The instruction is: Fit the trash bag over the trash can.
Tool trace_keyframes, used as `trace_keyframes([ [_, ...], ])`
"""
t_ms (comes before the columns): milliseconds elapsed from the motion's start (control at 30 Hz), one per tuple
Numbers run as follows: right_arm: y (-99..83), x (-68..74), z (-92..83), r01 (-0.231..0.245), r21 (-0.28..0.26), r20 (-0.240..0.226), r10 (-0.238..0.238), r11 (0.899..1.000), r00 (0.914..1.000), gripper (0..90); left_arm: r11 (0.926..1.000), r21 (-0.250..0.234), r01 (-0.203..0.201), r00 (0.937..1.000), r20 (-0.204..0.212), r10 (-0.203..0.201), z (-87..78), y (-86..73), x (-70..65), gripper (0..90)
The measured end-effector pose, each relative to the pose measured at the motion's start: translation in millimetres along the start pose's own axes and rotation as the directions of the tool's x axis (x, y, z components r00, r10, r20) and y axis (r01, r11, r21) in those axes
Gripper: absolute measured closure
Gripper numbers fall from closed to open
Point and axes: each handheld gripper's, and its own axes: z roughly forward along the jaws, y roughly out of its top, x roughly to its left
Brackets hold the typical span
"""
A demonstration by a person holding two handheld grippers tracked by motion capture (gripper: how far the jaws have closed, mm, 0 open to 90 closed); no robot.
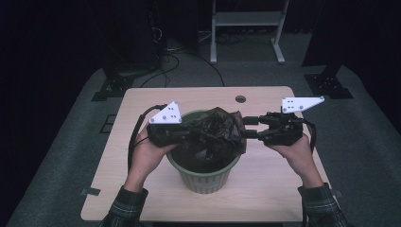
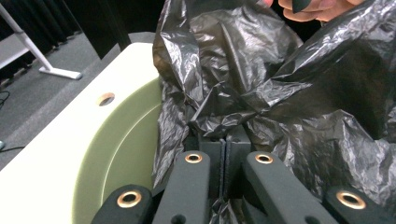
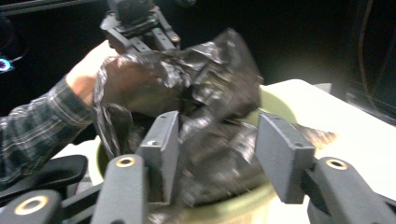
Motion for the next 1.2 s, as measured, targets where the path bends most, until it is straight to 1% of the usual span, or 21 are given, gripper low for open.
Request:
trace_keyframes([
  [133,-3.6,-4.0,-0.3,-0.016,0.009,0.026,0.016,1.0,0.9995,47.7,1.0,-0.006,0.005,1.0,-0.008,-0.005,-5.6,-3.2,0.5,89.2],
  [200,-4.8,-5.7,1.1,-0.028,0.008,0.021,0.028,1.0,0.9994,49.8,0.9999,-0.01,0.005,0.9999,-0.009,-0.005,-7.8,-4.2,0.8,89.2],
  [233,-5.5,-6.4,2.6,-0.036,0.008,0.018,0.036,0.999,0.9992,55.7,0.9999,-0.012,0.008,0.9999,-0.011,-0.008,-9.0,-4.8,0.8,89.2],
  [267,-5.9,-6.6,4.3,-0.041,0.018,0.009,0.041,0.999,0.9991,65.7,0.9999,-0.01,0.006,0.9999,-0.015,-0.006,-10.6,-5.4,1.2,89.2],
  [300,-6.1,-5.5,5.9,-0.027,0.03,0.017,0.026,0.999,0.9995,71.1,0.9999,-0.014,0.01,0.9998,-0.017,-0.01,-12.2,-6.2,1.3,89.2],
  [333,-6.4,-4.4,7.3,-0.017,0.043,0.033,0.015,0.999,0.9993,81.6,0.9998,-0.017,0.009,0.9997,-0.022,-0.009,-14.3,-7.1,1.7,89.2],
  [367,-6.8,-4.1,8.2,-0.012,0.057,0.029,0.01,0.998,0.9995,89.4,0.9997,-0.019,0.013,0.9994,-0.031,-0.014,-17.5,-8.7,1.8,89.2],
  [400,-7.6,-3.2,8.2,0.005,0.066,0.036,-0.007,0.998,0.9993,90.0,0.9997,-0.022,0.013,0.9992,-0.037,-0.014,-21.2,-10.8,2.2,89.2],
  [467,-8.7,-3.3,6.3,0.002,0.076,0.035,-0.005,0.997,0.9994,90.0,0.9995,-0.025,0.021,0.9985,-0.051,-0.023,-29.1,-15.8,2.8,89.2],
  [500,-10.0,-3.0,3.6,0.005,0.076,0.05,-0.009,0.997,0.9987,90.0,0.9992,-0.03,0.027,0.9981,-0.054,-0.029,-32.6,-18.3,3.3,89.2],
  [600,-12.5,-3.9,-2.1,0.001,0.067,0.059,-0.005,0.998,0.9983,90.0,0.9988,-0.031,0.037,0.9972,-0.065,-0.039,-38.7,-23.7,4.2,89.2],
  [667,-13.7,-4.0,-5.7,0.003,0.062,0.059,-0.006,0.998,0.9982,88.9,0.9976,-0.046,0.051,0.9966,-0.063,-0.054,-42.2,-28.0,5.4,89.2],
  [700,-14.3,-3.9,-7.3,0.008,0.042,0.058,-0.01,0.999,0.9983,74.1,0.9974,-0.05,0.052,0.9965,-0.063,-0.055,-42.8,-29.0,5.8,89.2],
  [733,-14.0,-5.5,-7.8,-0.014,0.03,0.045,0.012,0.999,0.9989,70.0,0.9972,-0.051,0.054,0.9964,-0.063,-0.057,-42.5,-29.4,6.0,89.2],
  [767,-13.8,-6.1,-8.0,-0.022,0.023,0.031,0.021,0.999,0.9993,64.7,0.9974,-0.048,0.054,0.9964,-0.063,-0.057,-42.0,-29.4,6.1,89.2],
  [800,-13.4,-5.9,-7.6,-0.027,0.011,0.028,0.026,1.0,0.9993,59.9,0.9974,-0.048,0.053,0.9965,-0.061,-0.056,-41.0,-29.2,6.2,89.2],
  [833,-12.7,-6.0,-7.2,-0.032,0.004,0.026,0.032,0.999,0.9992,59.1,0.9976,-0.045,0.052,0.9967,-0.06,-0.055,-39.9,-28.6,6.2,89.2],
  [900,-10.9,-4.2,-7.2,-0.044,-0.01,0.008,0.044,0.999,0.999,54.2,0.9979,-0.042,0.049,0.9971,-0.056,-0.051,-36.3,-27.2,5.4,89.2],
  [1033,-9.6,-1.6,-11.3,-0.051,-0.037,-0.008,0.05,0.998,0.9987,51.7,0.9985,-0.032,0.044,0.9977,-0.049,-0.046,-30.1,-25.7,4.4,89.2],
  [1133,-10.2,-0.1,-12.1,-0.064,-0.046,-0.04,0.062,0.997,0.9973,48.9,0.9983,-0.034,0.048,0.9977,-0.046,-0.05,-27.9,-26.3,4.9,89.2],
  [1200,-10.5,0.7,-11.0,-0.068,-0.042,-0.048,0.066,0.997,0.9967,48.0,0.9983,-0.034,0.048,0.9977,-0.047,-0.05,-28.0,-26.5,5.3,89.2],
])
